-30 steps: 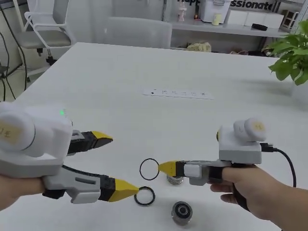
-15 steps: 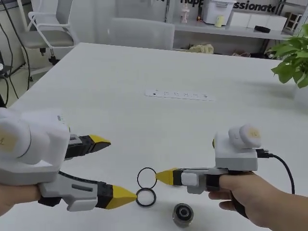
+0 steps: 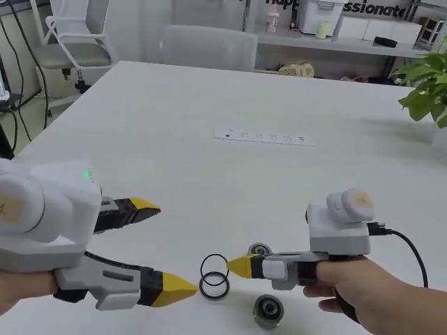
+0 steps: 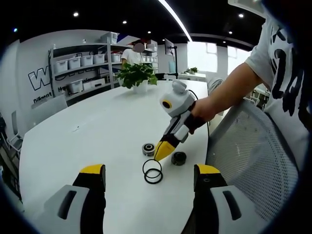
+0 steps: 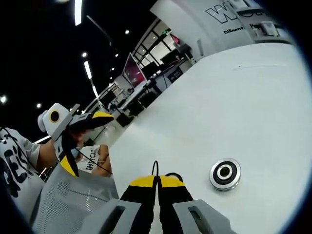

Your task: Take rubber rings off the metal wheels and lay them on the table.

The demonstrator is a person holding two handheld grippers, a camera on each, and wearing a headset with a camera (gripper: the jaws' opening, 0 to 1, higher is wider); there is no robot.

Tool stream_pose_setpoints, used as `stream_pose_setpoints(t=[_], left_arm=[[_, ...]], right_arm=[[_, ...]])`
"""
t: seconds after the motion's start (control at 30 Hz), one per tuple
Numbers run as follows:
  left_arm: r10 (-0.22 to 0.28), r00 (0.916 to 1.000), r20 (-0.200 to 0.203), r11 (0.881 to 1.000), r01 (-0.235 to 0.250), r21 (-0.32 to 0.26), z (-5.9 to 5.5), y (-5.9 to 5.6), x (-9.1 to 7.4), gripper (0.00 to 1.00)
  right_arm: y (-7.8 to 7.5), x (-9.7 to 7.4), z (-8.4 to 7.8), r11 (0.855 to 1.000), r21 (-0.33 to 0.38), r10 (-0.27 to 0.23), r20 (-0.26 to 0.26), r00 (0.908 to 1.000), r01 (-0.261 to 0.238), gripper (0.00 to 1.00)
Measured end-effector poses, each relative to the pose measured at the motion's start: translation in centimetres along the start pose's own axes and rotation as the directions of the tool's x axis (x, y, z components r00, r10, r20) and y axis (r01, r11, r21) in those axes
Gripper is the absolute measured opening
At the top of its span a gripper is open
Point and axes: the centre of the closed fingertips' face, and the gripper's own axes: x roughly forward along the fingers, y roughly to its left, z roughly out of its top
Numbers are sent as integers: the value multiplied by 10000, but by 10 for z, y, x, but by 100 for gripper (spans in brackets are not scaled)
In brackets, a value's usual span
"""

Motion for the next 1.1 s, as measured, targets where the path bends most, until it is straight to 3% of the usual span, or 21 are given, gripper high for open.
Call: stream_pose_setpoints(t=[1.1], left_arm=[[45, 9998, -210, 10000, -46, -63, -10, 0, -4, 71]], right_arm=[[-13, 11, -15, 9997, 77, -240, -594, 9979, 245, 0]])
